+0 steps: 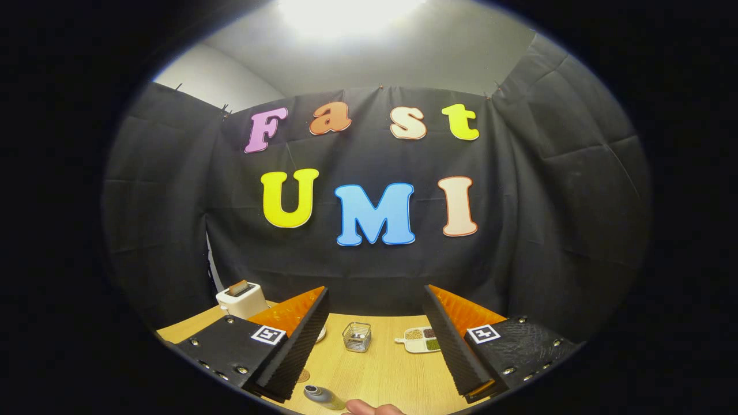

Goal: Take the bottle from table, then pour the juice into the cup, finally place the bottle on the coaster

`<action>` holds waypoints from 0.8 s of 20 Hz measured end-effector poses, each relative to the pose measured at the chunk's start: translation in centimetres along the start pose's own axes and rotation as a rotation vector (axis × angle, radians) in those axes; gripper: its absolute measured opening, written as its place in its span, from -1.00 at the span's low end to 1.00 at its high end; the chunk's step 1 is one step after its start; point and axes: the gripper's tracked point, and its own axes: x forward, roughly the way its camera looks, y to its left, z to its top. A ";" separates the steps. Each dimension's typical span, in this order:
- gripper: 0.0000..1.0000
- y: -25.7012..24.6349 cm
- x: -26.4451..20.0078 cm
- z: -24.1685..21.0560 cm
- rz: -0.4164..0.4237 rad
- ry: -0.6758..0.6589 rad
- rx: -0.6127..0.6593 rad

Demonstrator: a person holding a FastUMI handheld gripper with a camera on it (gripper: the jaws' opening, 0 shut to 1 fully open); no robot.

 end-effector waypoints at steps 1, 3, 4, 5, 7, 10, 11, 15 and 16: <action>0.98 0.0 0.0 -0.1 0.002 -0.001 0.001; 0.98 0.4 -0.3 -0.4 0.019 -0.007 0.024; 0.98 0.6 -0.4 -0.5 0.030 -0.013 0.036; 0.98 0.7 -0.5 -0.6 0.037 -0.022 0.041; 0.98 0.3 -0.6 -1.0 0.029 -0.036 0.038; 0.97 0.2 -0.8 -2.2 0.029 -0.066 0.035; 0.98 0.5 -0.9 -3.0 0.034 -0.072 0.040; 0.98 1.3 -1.7 -7.3 0.049 -0.093 0.082; 0.98 1.4 -1.9 -8.3 0.046 -0.098 0.087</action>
